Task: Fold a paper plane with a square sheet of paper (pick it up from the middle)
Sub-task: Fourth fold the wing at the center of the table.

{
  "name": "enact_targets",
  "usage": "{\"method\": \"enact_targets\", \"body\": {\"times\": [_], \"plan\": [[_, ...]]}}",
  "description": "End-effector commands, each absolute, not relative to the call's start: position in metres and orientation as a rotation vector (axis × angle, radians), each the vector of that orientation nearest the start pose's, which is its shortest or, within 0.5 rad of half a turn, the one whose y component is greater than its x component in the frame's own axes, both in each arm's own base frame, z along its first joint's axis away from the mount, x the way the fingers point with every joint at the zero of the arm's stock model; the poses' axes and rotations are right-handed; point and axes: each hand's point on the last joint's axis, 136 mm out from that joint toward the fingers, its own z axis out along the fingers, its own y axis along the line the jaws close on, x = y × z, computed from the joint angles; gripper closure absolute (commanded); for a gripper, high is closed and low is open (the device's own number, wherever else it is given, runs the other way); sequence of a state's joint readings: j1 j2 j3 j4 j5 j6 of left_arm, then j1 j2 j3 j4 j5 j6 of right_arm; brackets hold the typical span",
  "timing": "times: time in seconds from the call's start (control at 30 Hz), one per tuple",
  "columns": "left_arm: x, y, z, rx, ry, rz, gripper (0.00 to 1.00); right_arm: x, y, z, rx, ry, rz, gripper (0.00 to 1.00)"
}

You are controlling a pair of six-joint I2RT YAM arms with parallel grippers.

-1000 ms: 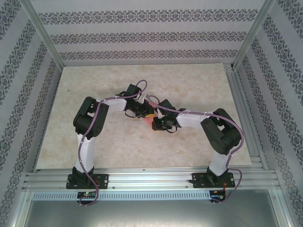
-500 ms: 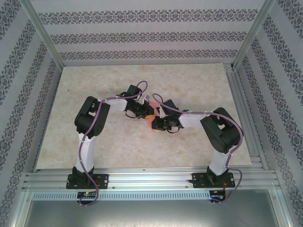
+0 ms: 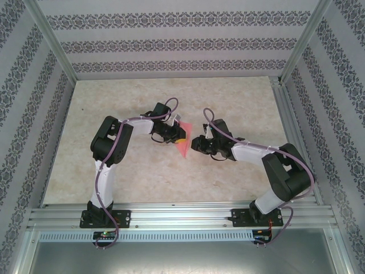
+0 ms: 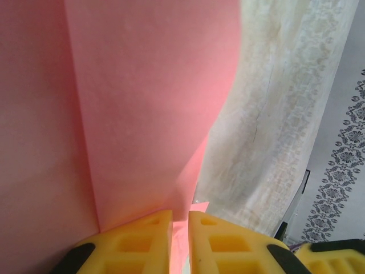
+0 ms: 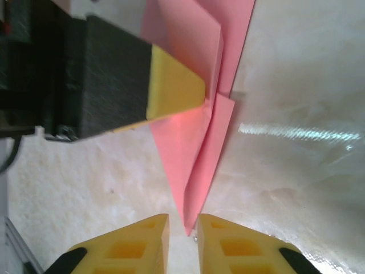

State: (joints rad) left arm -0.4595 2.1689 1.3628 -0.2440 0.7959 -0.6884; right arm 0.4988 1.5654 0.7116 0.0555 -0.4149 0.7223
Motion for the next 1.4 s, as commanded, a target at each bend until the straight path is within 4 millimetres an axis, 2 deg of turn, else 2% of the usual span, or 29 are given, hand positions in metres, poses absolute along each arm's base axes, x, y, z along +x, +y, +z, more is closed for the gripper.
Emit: {"method": "enact_targets", "body": {"times": [0.0, 0.07, 0.17, 0.27, 0.33, 0.43, 0.53, 0.67, 0.77, 0.87, 0.97, 1.03, 1.1, 1.27, 1.37], "plan": [[0.374, -0.323, 0.016, 0.005, 2.849, -1.365, 0.83, 0.317, 0.247, 0.077, 0.104, 2.478, 1.08, 0.83], [0.375, -0.323, 0.017, 0.004, 2.844, -1.373, 0.82, 0.316, 0.254, 0.077, 0.085, 2.477, 1.127, 0.84], [0.375, -0.325, 0.019, 0.007, 2.835, -1.392, 0.83, 0.318, 0.255, 0.065, 0.113, 2.509, 1.116, 0.82], [0.375, -0.326, 0.023, 0.016, 2.826, -1.406, 0.83, 0.321, 0.252, 0.05, 0.139, 2.558, 1.041, 0.83], [0.375, -0.326, 0.025, 0.018, 2.824, -1.408, 0.83, 0.324, 0.255, 0.045, 0.141, 2.58, 1.039, 0.89], [0.374, -0.328, 0.027, 0.028, 2.816, -1.43, 0.82, 0.329, 0.26, 0.042, 0.162, 2.577, 1.072, 0.92], [0.373, -0.329, 0.028, 0.036, 2.809, -1.445, 0.82, 0.335, 0.255, 0.031, 0.209, 2.606, 1.016, 0.89], [0.373, -0.33, 0.034, 0.057, 2.792, -1.468, 0.82, 0.343, 0.255, 0.026, 0.219, 2.622, 0.977, 0.89], [0.372, -0.333, 0.038, 0.077, 2.779, -1.497, 0.82, 0.348, 0.256, 0.033, 0.214, 2.592, 0.978, 0.96], [0.371, -0.334, 0.039, 0.094, 2.77, -1.517, 0.81, 0.345, 0.256, 0.037, 0.208, 2.581, 1.0, 0.98], [0.371, -0.336, 0.04, 0.104, 2.764, -1.522, 0.81, 0.34, 0.255, 0.031, 0.215, 2.603, 1.0, 0.98], [0.371, -0.337, 0.041, 0.109, 2.762, -1.533, 0.81, 0.338, 0.258, 0.033, 0.221, 2.581, 1.063, 0.98], [0.371, -0.337, 0.042, 0.118, 2.762, -1.53, 0.81, 0.335, 0.259, 0.037, 0.243, 2.549, 1.111, 0.93], [0.37, -0.336, 0.04, 0.118, 2.773, -1.531, 0.81, 0.333, 0.262, 0.043, 0.248, 2.528, 1.176, 0.87], [0.37, -0.336, 0.042, 0.121, 2.769, -1.529, 0.81, 0.332, 0.264, 0.049, 0.251, 2.509, 1.207, 0.78]]}}
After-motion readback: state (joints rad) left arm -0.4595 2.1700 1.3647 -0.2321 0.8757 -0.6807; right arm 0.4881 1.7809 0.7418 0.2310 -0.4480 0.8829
